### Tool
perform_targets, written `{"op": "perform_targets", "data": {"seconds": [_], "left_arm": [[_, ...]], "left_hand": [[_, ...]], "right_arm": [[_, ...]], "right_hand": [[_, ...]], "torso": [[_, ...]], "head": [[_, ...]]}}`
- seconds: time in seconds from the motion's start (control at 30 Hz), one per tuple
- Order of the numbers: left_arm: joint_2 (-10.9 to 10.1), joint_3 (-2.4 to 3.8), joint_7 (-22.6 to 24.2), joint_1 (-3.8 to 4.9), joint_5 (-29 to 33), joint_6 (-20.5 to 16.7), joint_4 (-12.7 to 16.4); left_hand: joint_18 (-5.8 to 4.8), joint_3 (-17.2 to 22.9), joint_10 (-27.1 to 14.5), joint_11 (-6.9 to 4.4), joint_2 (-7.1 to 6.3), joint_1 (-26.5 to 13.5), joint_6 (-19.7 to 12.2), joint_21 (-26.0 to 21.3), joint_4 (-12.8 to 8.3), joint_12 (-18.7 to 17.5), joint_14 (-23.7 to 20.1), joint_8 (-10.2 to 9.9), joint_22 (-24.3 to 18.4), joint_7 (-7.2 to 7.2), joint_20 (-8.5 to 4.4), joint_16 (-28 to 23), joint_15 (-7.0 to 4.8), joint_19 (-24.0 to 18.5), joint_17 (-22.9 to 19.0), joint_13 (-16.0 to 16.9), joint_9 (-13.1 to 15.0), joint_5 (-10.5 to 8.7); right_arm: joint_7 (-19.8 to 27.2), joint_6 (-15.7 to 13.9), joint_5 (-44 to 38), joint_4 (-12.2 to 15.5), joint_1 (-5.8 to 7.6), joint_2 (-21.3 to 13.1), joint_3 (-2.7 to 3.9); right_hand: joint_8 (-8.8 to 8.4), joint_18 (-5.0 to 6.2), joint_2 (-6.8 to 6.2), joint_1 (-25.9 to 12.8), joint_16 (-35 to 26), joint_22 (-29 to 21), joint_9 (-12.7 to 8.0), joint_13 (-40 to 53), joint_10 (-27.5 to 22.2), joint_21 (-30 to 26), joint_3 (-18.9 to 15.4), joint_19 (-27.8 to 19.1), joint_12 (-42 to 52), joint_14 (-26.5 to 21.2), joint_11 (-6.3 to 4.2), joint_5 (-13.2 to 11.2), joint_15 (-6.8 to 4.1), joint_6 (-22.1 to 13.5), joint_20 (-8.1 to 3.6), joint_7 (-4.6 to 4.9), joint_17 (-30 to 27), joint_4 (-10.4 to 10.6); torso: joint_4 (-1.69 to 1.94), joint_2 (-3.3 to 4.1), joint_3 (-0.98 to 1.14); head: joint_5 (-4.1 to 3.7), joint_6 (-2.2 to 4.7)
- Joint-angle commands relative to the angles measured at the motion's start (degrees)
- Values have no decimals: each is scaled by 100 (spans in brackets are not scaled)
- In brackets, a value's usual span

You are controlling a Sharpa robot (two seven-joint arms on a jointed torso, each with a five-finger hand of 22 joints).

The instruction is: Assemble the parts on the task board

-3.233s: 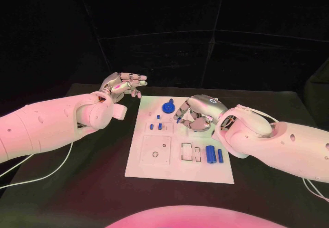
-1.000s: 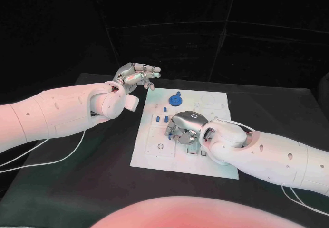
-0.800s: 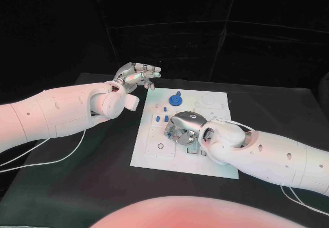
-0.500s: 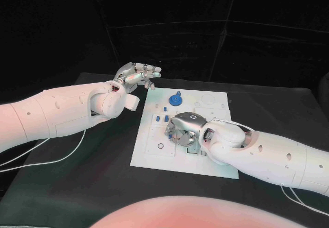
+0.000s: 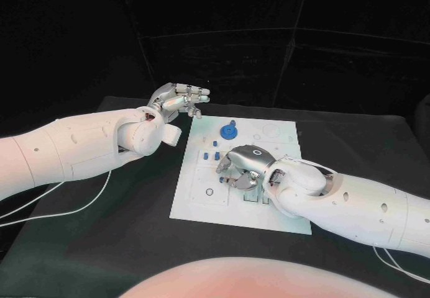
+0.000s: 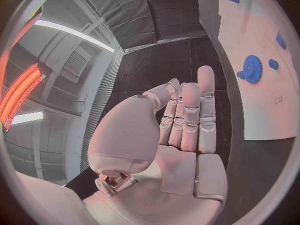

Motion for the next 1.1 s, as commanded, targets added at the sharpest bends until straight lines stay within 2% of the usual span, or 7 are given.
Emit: {"op": "perform_targets", "data": {"seconds": [0.03,0.17,0.33,0.43,0.5,0.57,1.1], "left_arm": [[-2,6,9,11,19,83,-3],[-13,5,2,11,19,91,-1],[-23,5,-5,11,19,101,2],[-19,5,-9,11,19,107,0],[-7,4,-12,10,19,115,-7],[1,4,-16,10,19,120,-10],[56,3,-24,4,19,139,-38]], "left_hand": [[69,-17,-35,17,-19,-42,-38,-14,-31,27,-43,2,10,14,1,-19,16,-44,-4,-3,-6,27],[69,-17,-35,17,-19,-42,-38,-14,-31,27,-43,2,10,14,1,-19,16,-44,-4,-3,-6,27],[69,-17,-43,18,-19,-46,-44,-15,-33,33,-47,3,10,15,4,-20,18,-47,-13,-4,-6,27],[69,-17,-43,18,-19,-46,-44,-15,-33,33,-47,3,10,15,4,-20,18,-47,-13,-4,-6,27],[69,-17,-43,18,-19,-46,-44,-15,-33,33,-47,3,10,15,4,-20,18,-47,-13,-4,-6,27],[69,-17,-43,18,-19,-46,-44,-15,-33,33,-47,3,10,15,4,-20,18,-47,-13,-4,-6,27],[70,-18,-48,18,-24,-46,-47,-15,-37,36,-51,4,11,14,5,-22,19,-49,-22,-5,-6,27]], "right_arm": [[141,-631,178,195,6,-205,4],[28,-559,391,487,50,-618,23],[-145,-248,567,605,288,-1048,60],[-194,-98,570,575,417,-1262,71],[-242,8,562,519,488,-1388,77],[-285,79,539,483,517,-1446,79],[-484,629,336,266,570,-1394,81]], "right_hand": [[14,36,-22,-65,-52,-66,-1,-4,-61,-51,-54,-63,-24,-10,-5,17,49,-44,9,14,-52,0],[4,33,-70,-109,-57,-62,-5,-7,-131,-53,-177,-53,-30,-5,6,11,57,-98,29,21,-74,25],[-6,52,-93,-105,-115,-158,-15,-4,-386,-114,-613,-61,-77,-11,-8,-56,57,-357,45,-42,-180,70],[-2,54,-147,-49,-117,-187,-15,-9,-584,-140,-1037,-51,-119,3,-104,97,-38,-541,-16,-188,-199,77],[11,41,-1,135,-153,-210,2,9,-709,-169,-1614,-24,-81,18,-122,174,-140,-586,-120,-230,-254,141],[8,46,60,235,-168,-221,4,5,-756,-184,-1880,-9,-42,26,-132,186,-143,-587,-133,-235,-282,192],[35,37,321,504,-144,-222,19,14,-604,-199,-2114,41,166,51,-167,244,-119,-411,-131,-268,-277,289]], "torso": [[-9,-4,3],[-11,-10,-10],[-23,-13,-10],[-23,-13,-9],[-22,-16,-4],[-14,-15,-2],[-2,-4,-11]], "head": [[-32,31],[-126,73],[-259,134],[-310,172],[-324,203],[-334,209],[-347,230]]}}
